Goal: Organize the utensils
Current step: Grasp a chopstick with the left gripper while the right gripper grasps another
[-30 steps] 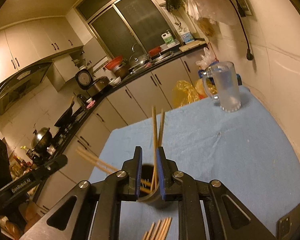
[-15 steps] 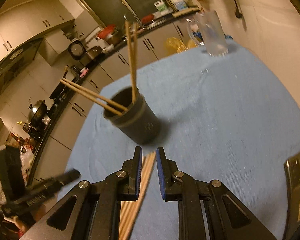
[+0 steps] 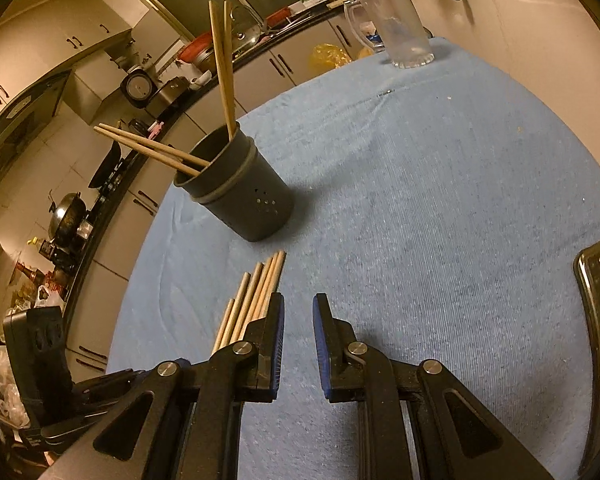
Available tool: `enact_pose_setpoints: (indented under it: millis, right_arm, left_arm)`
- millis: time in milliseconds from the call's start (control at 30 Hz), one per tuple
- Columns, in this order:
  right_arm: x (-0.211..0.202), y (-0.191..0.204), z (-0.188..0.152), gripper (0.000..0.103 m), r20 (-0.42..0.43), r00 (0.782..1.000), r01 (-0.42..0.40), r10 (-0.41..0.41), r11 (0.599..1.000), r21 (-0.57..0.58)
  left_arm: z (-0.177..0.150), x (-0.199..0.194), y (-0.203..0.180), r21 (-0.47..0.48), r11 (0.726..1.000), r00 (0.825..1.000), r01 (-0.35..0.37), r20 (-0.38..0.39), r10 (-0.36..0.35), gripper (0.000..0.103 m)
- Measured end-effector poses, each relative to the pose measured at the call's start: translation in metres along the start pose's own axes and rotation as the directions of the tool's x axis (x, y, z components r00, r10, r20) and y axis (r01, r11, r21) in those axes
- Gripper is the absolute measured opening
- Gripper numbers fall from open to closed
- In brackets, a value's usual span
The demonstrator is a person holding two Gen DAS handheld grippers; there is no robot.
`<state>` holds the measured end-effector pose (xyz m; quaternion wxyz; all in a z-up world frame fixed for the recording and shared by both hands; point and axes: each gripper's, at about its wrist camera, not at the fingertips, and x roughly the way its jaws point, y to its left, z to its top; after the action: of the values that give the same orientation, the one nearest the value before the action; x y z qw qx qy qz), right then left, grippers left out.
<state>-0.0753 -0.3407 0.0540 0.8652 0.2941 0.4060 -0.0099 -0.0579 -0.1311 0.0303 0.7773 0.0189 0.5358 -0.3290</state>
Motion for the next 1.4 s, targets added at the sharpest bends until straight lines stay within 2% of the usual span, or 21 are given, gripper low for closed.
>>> enact_pose_setpoints:
  millis: [167, 533, 633, 900, 967, 1067, 1100, 1200, 1333, 1367, 1400]
  right_arm:
    - [-0.001, -0.002, -0.001, 0.016, -0.001, 1.000, -0.008, 0.008, 1.000, -0.002]
    - [0.003, 0.003, -0.003, 0.016, -0.010, 1.000, -0.007, 0.007, 1.000, -0.008]
    - [0.004, 0.005, -0.005, 0.016, -0.014, 1.000, -0.001, 0.001, 1.000, -0.013]
    - [0.008, 0.012, -0.005, 0.016, -0.022, 0.999, 0.034, -0.034, 0.999, -0.028]
    - [0.011, 0.014, -0.005, 0.016, -0.031, 0.999, 0.038, -0.039, 0.999, -0.029]
    - [0.016, 0.019, -0.004, 0.016, -0.045, 0.998, 0.049, -0.050, 0.998, -0.040]
    - [0.018, 0.021, -0.004, 0.016, -0.050, 0.997, 0.053, -0.055, 0.998, -0.043]
    - [0.025, 0.026, -0.003, 0.016, -0.065, 0.996, 0.066, -0.068, 0.997, -0.044]
    - [0.037, 0.031, -0.001, 0.016, -0.097, 0.990, 0.096, -0.101, 0.994, -0.054]
    - [0.041, 0.031, 0.000, 0.016, -0.114, 0.988, 0.100, -0.105, 0.994, -0.050]
    - [0.044, 0.031, 0.001, 0.016, -0.126, 0.986, 0.100, -0.105, 0.994, -0.048]
  left_arm:
    - [0.001, 0.012, -0.003, 0.004, 0.999, 0.999, -0.034, -0.021, 0.034, 0.017]
    - [0.007, 0.012, 0.012, -0.021, 1.000, 1.000, -0.009, -0.015, 0.009, 0.016]
    - [0.012, 0.016, 0.008, 0.002, 0.999, 0.999, -0.043, -0.010, 0.043, 0.016]
    - [0.036, 0.031, -0.003, 0.035, 0.997, 0.997, -0.071, -0.021, 0.072, 0.015]
    - [0.030, 0.029, -0.002, 0.038, 0.997, 0.997, -0.069, -0.024, 0.070, 0.015]
    - [0.031, 0.028, -0.001, 0.040, 0.996, 0.997, -0.078, -0.025, 0.079, 0.013]
    - [0.034, 0.030, -0.003, 0.042, 0.994, 0.995, -0.100, -0.024, 0.101, 0.008]
    - [0.040, 0.034, -0.009, 0.050, 0.991, 0.992, -0.123, -0.022, 0.125, 0.008]
    - [0.042, 0.032, 0.002, 0.003, 0.997, 0.997, -0.076, -0.017, 0.076, 0.008]
    - [0.042, 0.030, 0.007, -0.011, 0.997, 0.997, -0.078, -0.011, 0.078, 0.008]
    - [0.039, 0.025, 0.014, -0.029, 0.993, 0.993, -0.115, 0.003, 0.115, 0.008]
